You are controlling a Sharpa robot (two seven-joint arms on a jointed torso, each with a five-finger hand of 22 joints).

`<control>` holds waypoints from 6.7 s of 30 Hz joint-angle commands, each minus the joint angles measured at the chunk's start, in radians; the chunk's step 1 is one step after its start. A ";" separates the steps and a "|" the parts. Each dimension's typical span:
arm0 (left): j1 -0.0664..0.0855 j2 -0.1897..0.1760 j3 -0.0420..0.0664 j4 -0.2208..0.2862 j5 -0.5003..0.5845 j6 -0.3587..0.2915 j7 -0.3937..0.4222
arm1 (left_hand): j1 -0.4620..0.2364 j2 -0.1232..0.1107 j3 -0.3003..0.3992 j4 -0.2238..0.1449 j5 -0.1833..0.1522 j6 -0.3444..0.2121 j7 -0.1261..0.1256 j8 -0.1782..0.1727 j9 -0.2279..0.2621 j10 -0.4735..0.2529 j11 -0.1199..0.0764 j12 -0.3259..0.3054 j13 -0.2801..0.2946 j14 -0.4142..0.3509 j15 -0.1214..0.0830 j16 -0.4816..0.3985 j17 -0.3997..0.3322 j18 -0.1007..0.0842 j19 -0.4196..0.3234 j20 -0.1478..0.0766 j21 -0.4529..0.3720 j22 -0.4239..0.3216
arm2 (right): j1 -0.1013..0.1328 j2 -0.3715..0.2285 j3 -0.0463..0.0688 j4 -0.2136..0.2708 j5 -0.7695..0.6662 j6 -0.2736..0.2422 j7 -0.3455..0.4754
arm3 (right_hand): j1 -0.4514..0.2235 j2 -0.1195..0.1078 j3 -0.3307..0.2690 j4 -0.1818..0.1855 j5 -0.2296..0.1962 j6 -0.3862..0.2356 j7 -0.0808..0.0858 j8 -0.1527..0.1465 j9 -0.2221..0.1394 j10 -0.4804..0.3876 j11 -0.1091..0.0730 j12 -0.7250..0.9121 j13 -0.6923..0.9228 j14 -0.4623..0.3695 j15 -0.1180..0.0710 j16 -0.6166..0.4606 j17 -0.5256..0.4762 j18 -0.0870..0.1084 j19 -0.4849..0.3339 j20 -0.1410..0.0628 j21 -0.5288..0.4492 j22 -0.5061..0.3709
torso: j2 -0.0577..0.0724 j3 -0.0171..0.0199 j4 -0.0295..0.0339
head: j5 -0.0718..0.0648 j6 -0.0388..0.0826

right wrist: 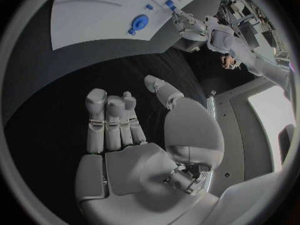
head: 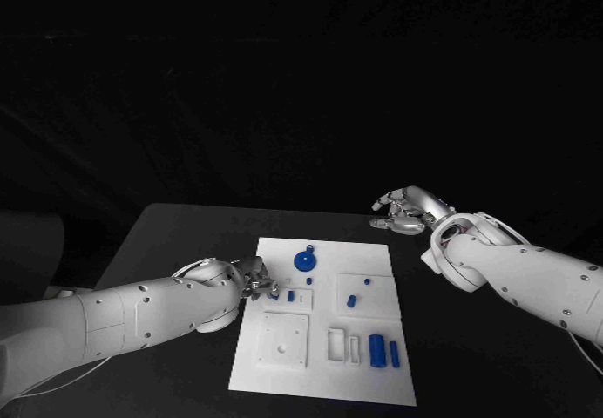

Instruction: Assemble the parts on the task board

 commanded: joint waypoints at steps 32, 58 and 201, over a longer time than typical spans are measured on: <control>-0.002 0.004 0.000 -0.007 -0.024 0.048 -0.010 | 0.007 0.014 0.034 0.028 0.005 0.088 -0.044 0.095 0.005 0.025 -0.034 0.009 -0.001 0.038 -0.043 0.005 -0.001 0.022 0.006 -0.123 0.006 0.002 | 0.000 0.000 0.000 0.001 -0.004 0.015 0.003 | -0.007 0.006 -0.004 0.005 0.004 -0.001 0.007 0.003 -0.002 0.002 -0.004 0.005 -0.003 0.007 0.002 0.004 -0.001 0.085 0.003 -0.008 -0.004 0.004 | 0.000 -0.0003 0.0010 | -0.001 -0.004; -0.005 0.015 0.000 -0.013 -0.023 0.074 -0.012 | -0.006 0.007 0.025 0.031 -0.004 0.100 -0.047 0.105 0.009 0.030 -0.037 0.024 0.003 0.043 -0.043 0.016 0.006 0.021 0.008 -0.122 0.007 0.006 | 0.000 0.000 0.000 0.002 -0.004 0.015 0.003 | -0.007 0.006 -0.004 0.005 0.005 -0.001 0.007 0.003 -0.002 0.001 -0.004 0.006 -0.004 0.007 0.002 0.004 -0.002 0.085 0.003 -0.008 -0.005 0.004 | 0.000 0.0001 0.0002 | 0.000 -0.009; -0.007 0.018 0.001 -0.044 -0.067 0.103 -0.051 | -0.014 -0.300 0.010 0.266 -0.244 0.019 -0.030 0.153 0.026 -0.028 -0.019 0.049 -0.019 -0.006 -0.057 -0.002 -0.002 0.021 -0.009 -0.120 -0.025 0.015 | 0.000 -0.005 0.000 0.004 -0.005 0.013 0.006 | -0.009 0.005 -0.006 0.008 0.011 -0.002 0.007 0.003 -0.003 0.000 -0.003 0.010 -0.011 0.007 0.002 0.004 -0.003 0.085 0.004 -0.008 -0.007 0.007 | 0.000 -0.0008 0.0004 | 0.000 -0.009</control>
